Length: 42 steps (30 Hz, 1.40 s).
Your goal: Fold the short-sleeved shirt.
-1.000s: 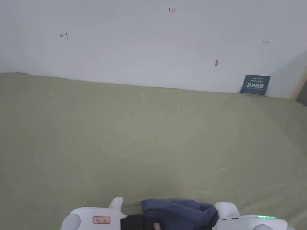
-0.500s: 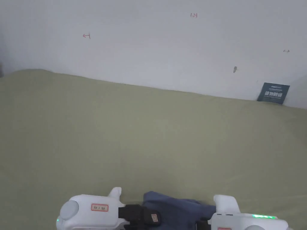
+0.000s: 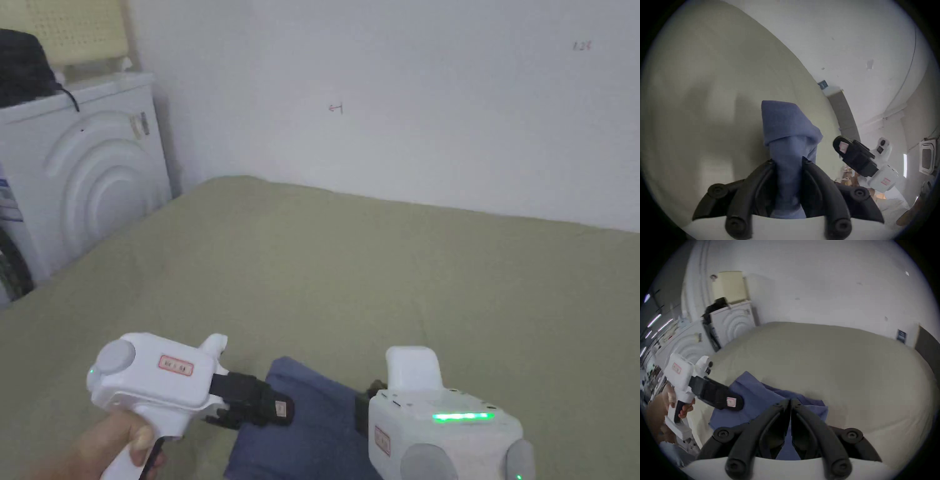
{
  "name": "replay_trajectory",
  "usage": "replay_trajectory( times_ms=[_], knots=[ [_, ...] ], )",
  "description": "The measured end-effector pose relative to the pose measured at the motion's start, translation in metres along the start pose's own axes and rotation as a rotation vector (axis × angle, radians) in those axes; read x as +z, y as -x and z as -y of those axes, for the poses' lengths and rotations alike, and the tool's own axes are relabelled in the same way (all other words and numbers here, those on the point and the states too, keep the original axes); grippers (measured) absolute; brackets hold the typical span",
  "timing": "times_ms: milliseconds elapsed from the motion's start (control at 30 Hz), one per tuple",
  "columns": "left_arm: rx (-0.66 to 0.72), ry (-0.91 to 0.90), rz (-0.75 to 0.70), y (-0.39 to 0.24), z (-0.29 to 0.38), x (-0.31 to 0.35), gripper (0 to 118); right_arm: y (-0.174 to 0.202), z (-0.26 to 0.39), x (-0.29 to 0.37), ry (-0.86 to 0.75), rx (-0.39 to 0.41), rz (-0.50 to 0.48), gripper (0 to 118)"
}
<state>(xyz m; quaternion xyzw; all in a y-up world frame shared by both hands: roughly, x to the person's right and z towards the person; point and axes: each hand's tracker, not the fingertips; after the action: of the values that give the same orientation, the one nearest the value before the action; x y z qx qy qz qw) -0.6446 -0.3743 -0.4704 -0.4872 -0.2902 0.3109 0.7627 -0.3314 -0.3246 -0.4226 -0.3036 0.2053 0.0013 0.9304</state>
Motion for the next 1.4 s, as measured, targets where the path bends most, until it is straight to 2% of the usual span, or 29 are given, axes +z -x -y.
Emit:
replay_trajectory(
  times_ms=[100,167,333,433,567,600,633,667,700,733,800,867,900,933,967,1067,1133,1233,1300,1400],
  knots=[
    [0.025,-0.066,-0.066,0.038,-0.015,0.057,23,0.056,-0.017,-0.037,-0.011,0.067,-0.066,7],
    [0.054,-0.094,-0.075,0.066,-0.020,0.093,23,0.092,-0.025,-0.058,-0.037,0.069,-0.134,7],
    [0.095,-0.062,-0.243,0.131,-0.029,0.163,23,0.172,-0.035,-0.092,-0.041,0.094,-0.219,7],
    [0.123,-0.041,-0.299,0.168,-0.042,0.195,23,0.202,-0.032,-0.107,-0.019,0.075,-0.264,7],
    [0.115,-0.109,-0.302,0.166,-0.039,0.201,23,0.218,-0.023,-0.122,0.030,0.084,-0.305,7],
    [0.119,-0.107,-0.299,0.165,-0.040,0.202,27,0.218,-0.021,-0.124,0.029,0.091,-0.314,7],
    [0.127,-0.109,-0.325,0.161,-0.037,0.204,54,0.215,-0.020,-0.123,0.032,0.101,-0.318,7],
    [0.105,-0.114,-0.420,0.155,-0.039,0.207,85,0.209,-0.021,-0.122,0.042,0.111,-0.328,7],
    [0.077,-0.114,-0.498,0.147,-0.042,0.210,107,0.202,-0.023,-0.120,0.049,0.115,-0.331,7],
    [0.048,-0.134,-0.534,0.135,-0.043,0.216,109,0.192,-0.025,-0.111,0.048,0.115,-0.319,7],
    [-0.020,-0.179,-0.588,0.119,-0.050,0.234,99,0.168,-0.027,-0.100,0.033,0.104,-0.293,7],
    [-0.116,-0.210,-0.558,0.084,-0.049,0.234,73,0.137,-0.028,-0.083,0.012,0.085,-0.265,7],
    [-0.146,-0.215,-0.540,0.060,-0.044,0.227,55,0.123,-0.027,-0.075,-0.002,0.072,-0.234,7],
    [-0.186,-0.220,-0.542,0.032,-0.040,0.215,27,0.105,-0.026,-0.065,-0.009,0.045,-0.204,7],
    [-0.238,-0.230,-0.557,0.009,-0.037,0.194,11,0.086,-0.025,-0.055,-0.017,0.029,-0.196,7],
    [-0.381,-0.261,-0.648,-0.059,-0.023,0.128,8,0.025,-0.016,-0.023,-0.028,0.020,-0.163,7],
    [-0.399,-0.312,-0.621,-0.101,-0.011,0.077,0,-0.018,-0.010,0.002,-0.040,0.021,-0.100,7],
    [-0.432,-0.413,-0.549,-0.166,0.020,0.006,0,-0.090,0.000,0.046,-0.063,-0.019,-0.007,7],
    [-0.439,-0.422,-0.476,-0.193,0.032,-0.036,0,-0.132,0.004,0.089,-0.068,-0.051,0.070,7],
    [-0.436,-0.410,-0.453,-0.250,0.066,-0.098,0,-0.200,0.019,0.146,-0.122,-0.075,0.184,7]
  ],
)
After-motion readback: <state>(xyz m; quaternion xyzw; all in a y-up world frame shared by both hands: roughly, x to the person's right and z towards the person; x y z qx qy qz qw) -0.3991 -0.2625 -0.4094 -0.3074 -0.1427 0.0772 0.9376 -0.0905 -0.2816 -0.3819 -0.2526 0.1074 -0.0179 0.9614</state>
